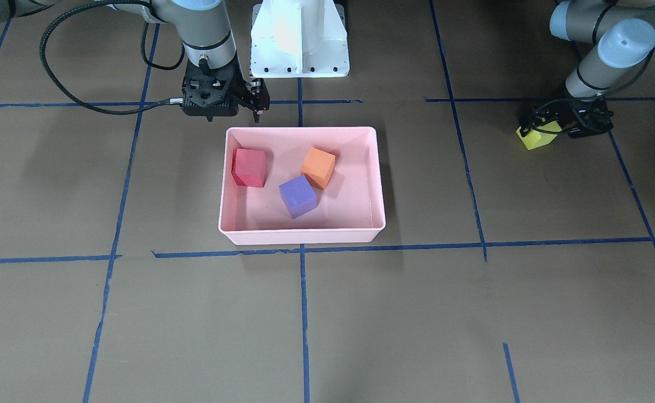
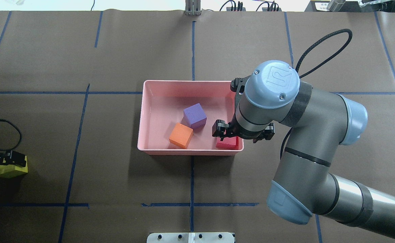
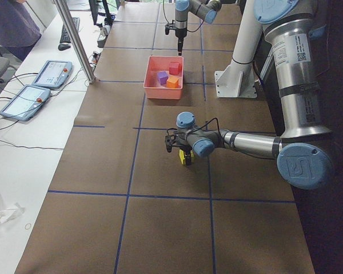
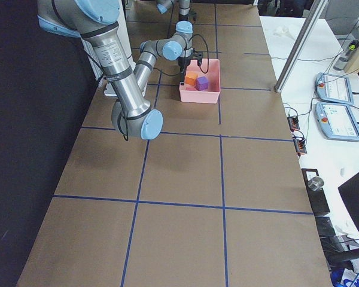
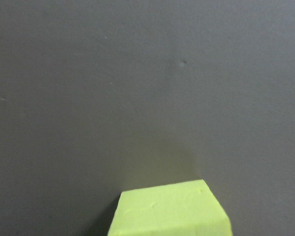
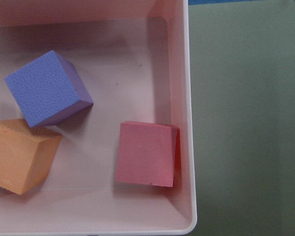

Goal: Place blocks into pink bin with both arms
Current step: 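Grasp the yellow block with the left gripper while the right gripper releases the red block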

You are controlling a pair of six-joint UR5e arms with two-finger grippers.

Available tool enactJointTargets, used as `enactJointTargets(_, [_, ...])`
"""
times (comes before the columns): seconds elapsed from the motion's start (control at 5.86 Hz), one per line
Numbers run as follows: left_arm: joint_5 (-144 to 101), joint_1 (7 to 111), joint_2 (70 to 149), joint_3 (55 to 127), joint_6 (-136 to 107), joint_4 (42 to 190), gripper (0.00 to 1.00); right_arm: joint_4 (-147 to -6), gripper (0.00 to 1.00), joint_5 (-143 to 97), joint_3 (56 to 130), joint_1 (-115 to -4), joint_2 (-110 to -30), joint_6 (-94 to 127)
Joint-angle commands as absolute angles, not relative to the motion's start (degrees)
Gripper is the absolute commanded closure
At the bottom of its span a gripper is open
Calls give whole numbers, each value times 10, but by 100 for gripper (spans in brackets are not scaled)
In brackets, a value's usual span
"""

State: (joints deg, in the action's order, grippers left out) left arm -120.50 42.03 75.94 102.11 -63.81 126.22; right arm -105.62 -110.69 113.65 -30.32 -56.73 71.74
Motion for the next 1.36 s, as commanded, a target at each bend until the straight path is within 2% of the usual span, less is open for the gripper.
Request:
enactJointTargets(0.0, [-1204, 414, 765, 1013, -635, 1265, 35, -1056, 0, -1105, 1138, -303, -568, 717])
enactJointTargets(0.17, [-1206, 415, 763, 1014, -633, 1277, 50, -1056, 0, -1105, 1138, -302, -568, 717])
enactJointTargets(0.68, [-1206, 424, 767, 1104, -636, 1274, 51, -1056, 0, -1105, 1145, -308, -568, 704])
enactJointTargets(0.85, [-1204, 436, 794, 1125, -637, 1273, 51, -1056, 0, -1106, 1157, -310, -580, 683])
enactJointTargets(1.19, [-1204, 440, 910, 1128, -639, 1223, 49, -1054, 0, -1112, 1170, -345, -608, 597])
